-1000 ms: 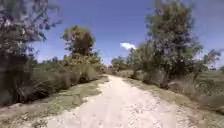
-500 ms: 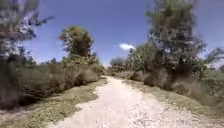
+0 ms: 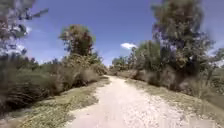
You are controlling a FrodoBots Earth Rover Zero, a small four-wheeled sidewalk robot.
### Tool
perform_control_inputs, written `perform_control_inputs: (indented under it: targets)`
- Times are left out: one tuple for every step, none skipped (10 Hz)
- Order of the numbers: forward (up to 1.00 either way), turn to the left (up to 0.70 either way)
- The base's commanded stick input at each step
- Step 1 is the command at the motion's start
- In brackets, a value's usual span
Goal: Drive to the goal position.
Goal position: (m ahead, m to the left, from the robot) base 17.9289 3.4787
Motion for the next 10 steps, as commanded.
perform_control_inputs:
  targets:
    - [0.7,-0.32]
    - [0.7,-0.35]
    - [0.7,-0.35]
    - [0.7,-0.35]
    - [0.7,-0.3]
    - [0.7,-0.16]
    - [0.7,0.0]
    - [0.7,0.0]
    - [0.7,0.0]
    - [0.7,0.0]
